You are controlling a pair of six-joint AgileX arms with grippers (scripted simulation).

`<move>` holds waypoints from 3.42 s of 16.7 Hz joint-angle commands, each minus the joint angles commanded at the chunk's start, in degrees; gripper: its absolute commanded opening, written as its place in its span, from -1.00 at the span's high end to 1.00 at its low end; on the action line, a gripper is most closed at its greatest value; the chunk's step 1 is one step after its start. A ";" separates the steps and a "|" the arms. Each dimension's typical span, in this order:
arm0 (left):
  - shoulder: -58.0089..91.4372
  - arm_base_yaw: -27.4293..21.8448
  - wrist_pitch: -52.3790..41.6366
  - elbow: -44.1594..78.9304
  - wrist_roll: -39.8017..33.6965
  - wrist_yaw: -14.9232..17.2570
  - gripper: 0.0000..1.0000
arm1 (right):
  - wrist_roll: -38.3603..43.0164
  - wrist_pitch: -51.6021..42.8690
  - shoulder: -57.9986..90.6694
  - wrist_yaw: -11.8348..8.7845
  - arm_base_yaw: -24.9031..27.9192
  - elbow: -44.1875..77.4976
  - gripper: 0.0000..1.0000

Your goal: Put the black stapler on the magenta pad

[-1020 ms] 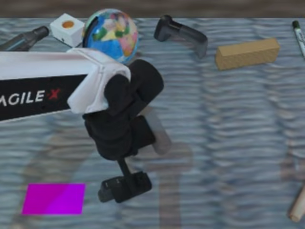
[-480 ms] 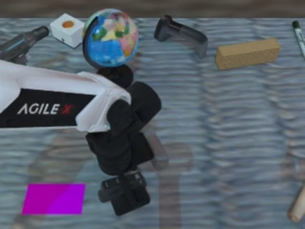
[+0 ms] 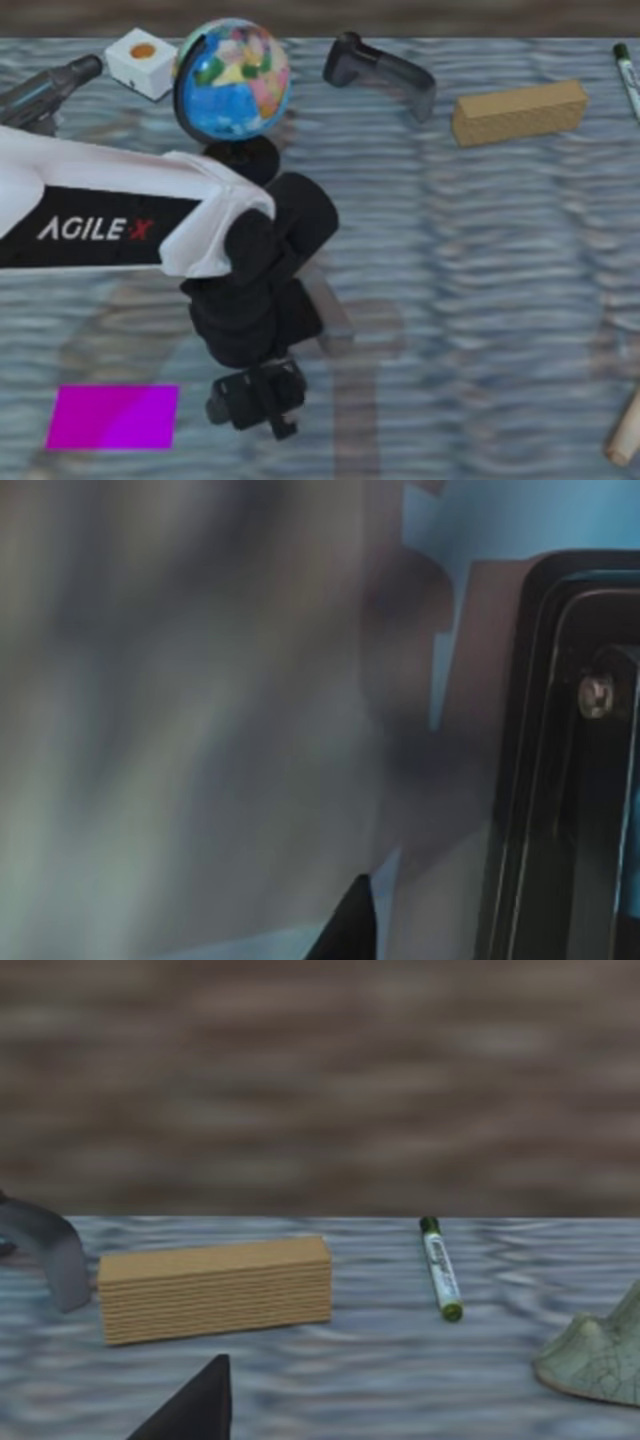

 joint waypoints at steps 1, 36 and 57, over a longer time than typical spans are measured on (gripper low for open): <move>0.00 0.00 0.00 0.00 0.00 0.00 0.36 | 0.00 0.00 0.00 0.00 0.00 0.00 -1.00; -9.31 0.98 -24.11 13.11 -9.01 -2.03 1.00 | 0.00 0.00 0.00 0.00 0.00 0.00 -1.00; -24.71 13.82 -24.60 -3.53 -131.41 -5.20 1.00 | 0.00 0.00 0.00 0.00 0.00 0.00 -1.00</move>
